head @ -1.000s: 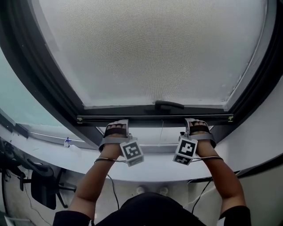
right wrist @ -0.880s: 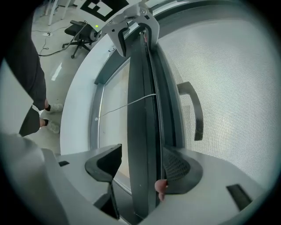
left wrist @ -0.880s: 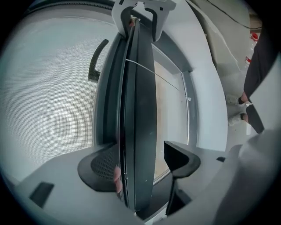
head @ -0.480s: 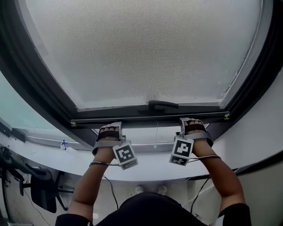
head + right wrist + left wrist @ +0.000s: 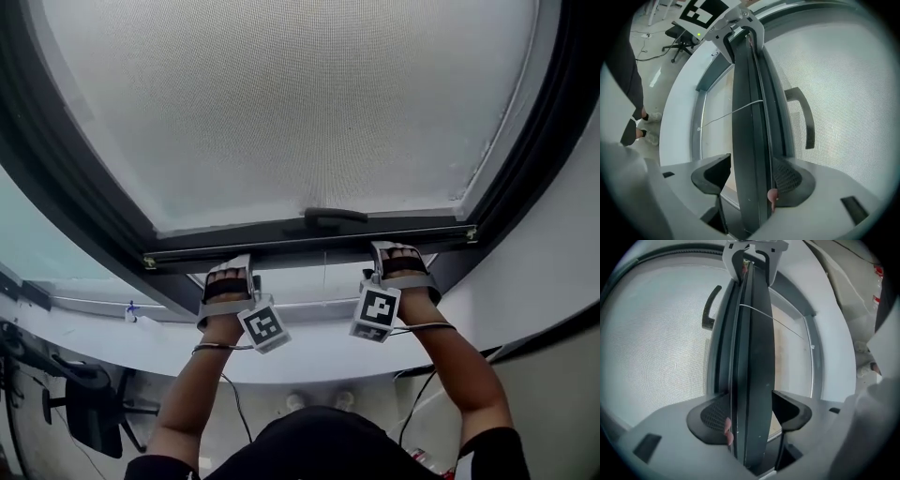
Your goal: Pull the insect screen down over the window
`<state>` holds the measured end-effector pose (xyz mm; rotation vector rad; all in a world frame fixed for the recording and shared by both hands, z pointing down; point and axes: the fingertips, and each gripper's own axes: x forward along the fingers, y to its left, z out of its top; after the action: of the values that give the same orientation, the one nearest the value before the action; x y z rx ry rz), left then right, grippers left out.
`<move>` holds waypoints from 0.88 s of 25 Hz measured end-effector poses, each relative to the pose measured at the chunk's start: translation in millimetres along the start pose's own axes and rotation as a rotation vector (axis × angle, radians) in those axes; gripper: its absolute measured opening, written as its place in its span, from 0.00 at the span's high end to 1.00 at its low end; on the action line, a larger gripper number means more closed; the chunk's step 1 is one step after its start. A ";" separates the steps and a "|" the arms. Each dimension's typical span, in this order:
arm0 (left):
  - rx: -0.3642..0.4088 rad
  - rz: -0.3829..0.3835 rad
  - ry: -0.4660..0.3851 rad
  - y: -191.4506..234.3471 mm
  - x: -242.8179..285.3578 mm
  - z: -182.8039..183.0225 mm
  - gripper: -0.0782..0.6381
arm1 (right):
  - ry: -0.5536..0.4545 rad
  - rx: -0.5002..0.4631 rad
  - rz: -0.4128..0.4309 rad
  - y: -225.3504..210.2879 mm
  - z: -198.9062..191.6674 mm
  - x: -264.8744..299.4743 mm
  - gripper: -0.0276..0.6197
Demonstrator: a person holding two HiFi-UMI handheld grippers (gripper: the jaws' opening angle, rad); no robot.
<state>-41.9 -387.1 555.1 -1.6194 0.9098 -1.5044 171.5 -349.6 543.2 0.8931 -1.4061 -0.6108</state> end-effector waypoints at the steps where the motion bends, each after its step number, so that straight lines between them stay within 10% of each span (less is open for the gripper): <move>1: -0.006 -0.001 -0.002 2.6 0.1 0.2 0.49 | -0.002 0.002 0.000 -3.2 0.6 -0.8 0.51; 5: -0.015 0.021 -0.002 35.5 -7.8 -0.5 0.45 | -0.019 -0.009 -0.087 -38.1 3.4 -15.7 0.52; 22: 0.113 -0.199 0.006 -0.6 -15.2 -2.4 0.49 | 0.036 -0.045 0.262 7.5 -0.7 -30.4 0.52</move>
<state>-45.3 -373.6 548.5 -1.6624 0.6690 -1.6654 168.0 -320.5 532.1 0.6668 -1.4423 -0.4237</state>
